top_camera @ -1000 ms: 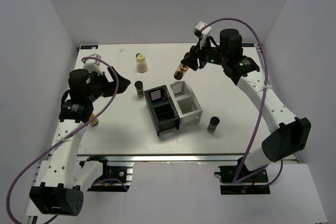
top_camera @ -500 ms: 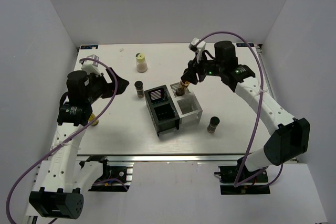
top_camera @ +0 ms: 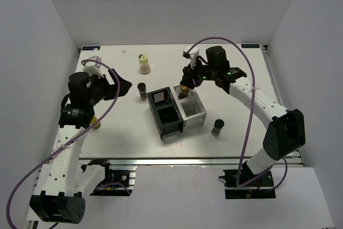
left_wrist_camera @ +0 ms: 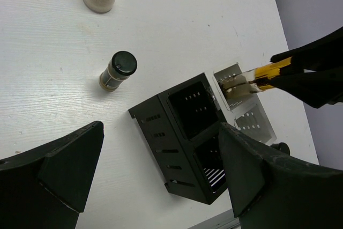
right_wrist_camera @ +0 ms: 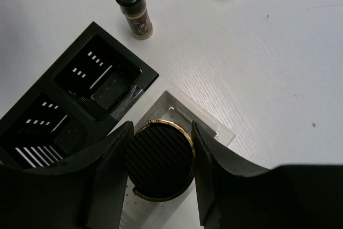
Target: Organize the condiment bottles
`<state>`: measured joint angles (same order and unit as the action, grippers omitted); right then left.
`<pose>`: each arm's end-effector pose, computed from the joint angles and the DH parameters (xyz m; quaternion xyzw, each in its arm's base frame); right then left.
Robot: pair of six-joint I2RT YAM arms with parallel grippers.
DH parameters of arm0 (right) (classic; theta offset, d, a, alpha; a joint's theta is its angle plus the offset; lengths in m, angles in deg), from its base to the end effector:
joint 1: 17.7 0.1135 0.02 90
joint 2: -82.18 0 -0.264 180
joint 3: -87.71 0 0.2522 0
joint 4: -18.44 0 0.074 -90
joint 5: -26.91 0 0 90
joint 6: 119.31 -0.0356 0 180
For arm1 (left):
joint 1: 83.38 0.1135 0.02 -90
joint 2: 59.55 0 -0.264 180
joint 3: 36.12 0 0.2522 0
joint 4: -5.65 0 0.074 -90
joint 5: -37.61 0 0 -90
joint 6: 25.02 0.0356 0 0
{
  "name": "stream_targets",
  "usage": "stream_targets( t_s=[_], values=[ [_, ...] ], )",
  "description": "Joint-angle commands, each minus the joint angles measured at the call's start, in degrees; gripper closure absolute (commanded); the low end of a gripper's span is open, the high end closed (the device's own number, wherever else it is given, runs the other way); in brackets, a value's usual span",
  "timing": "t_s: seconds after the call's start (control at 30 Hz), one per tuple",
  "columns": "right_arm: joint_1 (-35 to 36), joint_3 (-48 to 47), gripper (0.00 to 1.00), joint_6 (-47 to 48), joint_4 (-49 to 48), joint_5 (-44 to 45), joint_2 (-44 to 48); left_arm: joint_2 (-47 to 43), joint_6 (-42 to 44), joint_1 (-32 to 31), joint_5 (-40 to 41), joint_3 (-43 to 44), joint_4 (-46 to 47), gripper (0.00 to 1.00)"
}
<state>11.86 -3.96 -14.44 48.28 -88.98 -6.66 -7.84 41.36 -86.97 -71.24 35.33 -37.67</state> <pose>0.3064 0.1916 0.3417 -0.4225 0.7251 0.2545 0.4805 0.1914 -0.0235 0.3628 -0.0552 0.8284 -0.2603 0.4929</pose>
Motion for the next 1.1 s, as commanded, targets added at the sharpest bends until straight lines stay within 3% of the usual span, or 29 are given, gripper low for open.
stream_targets(
  t_s=[0.0,0.23,0.5,0.6,1.07],
  values=[
    [0.7,-1.5,1.00,1.1,-4.6,2.2,-1.4,-0.1,-0.4,0.0,-0.7,-0.5,1.7,0.03],
    [1.5,-1.9,0.99,2.0,-4.3,4.2,-3.4,0.7,-0.4,-0.1,-1.2,-0.9,2.8,0.03],
    [1.6,-1.1,0.57,2.4,-4.3,4.9,-4.2,1.4,-1.3,0.0,-2.2,-2.1,4.6,0.03],
    [1.6,-1.2,0.46,2.4,-4.1,5.1,-4.4,1.7,-1.3,-0.1,-2.4,-2.4,5.1,0.03],
    [1.6,-4.7,0.34,0.8,-3.0,2.3,-3.5,4.3,-1.8,-0.5,-3.9,-2.7,7.1,0.05]
  ],
)
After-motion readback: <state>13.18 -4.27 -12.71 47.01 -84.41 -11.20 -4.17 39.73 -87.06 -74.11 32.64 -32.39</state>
